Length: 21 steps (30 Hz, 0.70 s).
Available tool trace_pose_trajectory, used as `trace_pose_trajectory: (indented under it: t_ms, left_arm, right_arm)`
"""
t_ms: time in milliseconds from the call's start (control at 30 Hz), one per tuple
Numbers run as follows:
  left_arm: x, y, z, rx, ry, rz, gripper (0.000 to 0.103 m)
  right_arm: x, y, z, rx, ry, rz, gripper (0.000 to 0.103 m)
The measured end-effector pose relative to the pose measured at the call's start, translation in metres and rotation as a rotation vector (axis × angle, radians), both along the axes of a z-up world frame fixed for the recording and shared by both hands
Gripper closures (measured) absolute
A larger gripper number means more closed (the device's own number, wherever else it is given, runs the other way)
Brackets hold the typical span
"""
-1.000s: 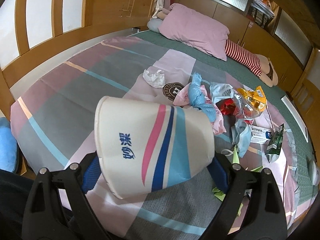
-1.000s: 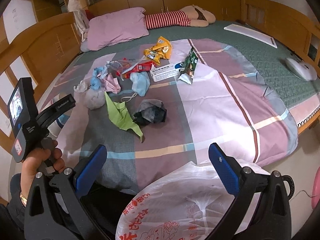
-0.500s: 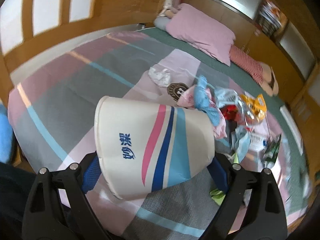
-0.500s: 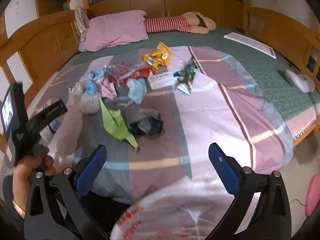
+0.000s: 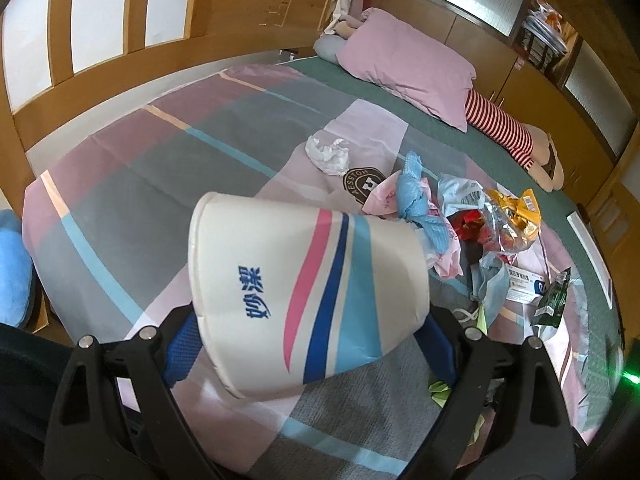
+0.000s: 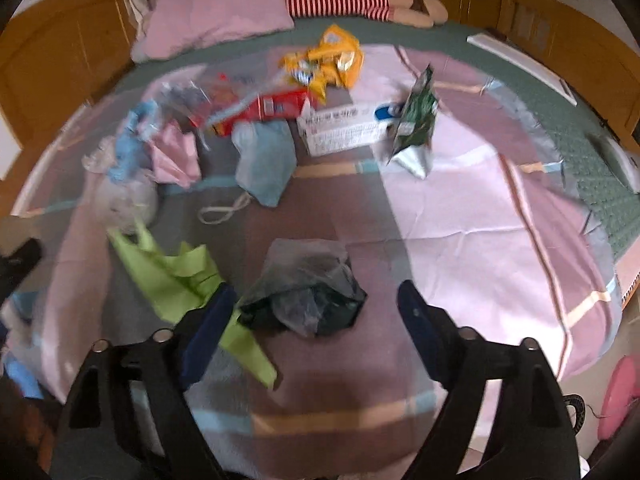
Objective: Collect trash
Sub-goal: 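Grasp the dark plastic bag with the right gripper while the left gripper holds the cup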
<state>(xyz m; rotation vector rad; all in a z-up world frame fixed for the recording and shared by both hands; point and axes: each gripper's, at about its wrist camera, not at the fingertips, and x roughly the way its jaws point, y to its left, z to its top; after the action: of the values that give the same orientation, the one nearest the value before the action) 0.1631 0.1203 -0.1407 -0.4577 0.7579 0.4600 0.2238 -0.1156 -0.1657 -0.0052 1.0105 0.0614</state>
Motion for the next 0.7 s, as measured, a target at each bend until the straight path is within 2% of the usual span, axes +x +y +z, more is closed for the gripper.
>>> trace_pose_trajectory:
  t_ms: [67, 133, 167, 200, 433, 567, 700]
  left_arm:
    - [0.0, 0.0, 0.0, 0.001, 0.002, -0.001, 0.013]
    - [0.0, 0.0, 0.0, 0.005, 0.001, -0.002, 0.013]
    - [0.0, -0.001, 0.0, 0.007, 0.001, -0.004, 0.013]
    - [0.0, -0.001, 0.0, 0.009, 0.002, -0.006, 0.013]
    - [-0.001, -0.003, 0.001, 0.021, -0.003, -0.013, 0.013]
    - [-0.002, -0.006, 0.005, 0.036, -0.022, -0.034, 0.013]
    - [-0.009, -0.013, 0.014, 0.063, -0.068, -0.07, 0.013]
  right_arm:
    - [0.008, 0.003, -0.009, 0.011, 0.026, 0.004, 0.016]
    - [0.011, 0.006, -0.013, 0.0, 0.034, 0.009, 0.027]
    - [0.012, 0.007, -0.013, 0.012, 0.035, 0.018, 0.048]
    - [0.012, 0.007, -0.014, 0.027, 0.041, 0.027, 0.061]
    - [0.001, 0.0, 0.008, 0.038, -0.03, 0.022, 0.065]
    - [-0.018, -0.011, 0.039, 0.052, -0.101, 0.042, 0.065]
    - [-0.062, -0.033, 0.082, 0.069, -0.199, 0.103, 0.065]
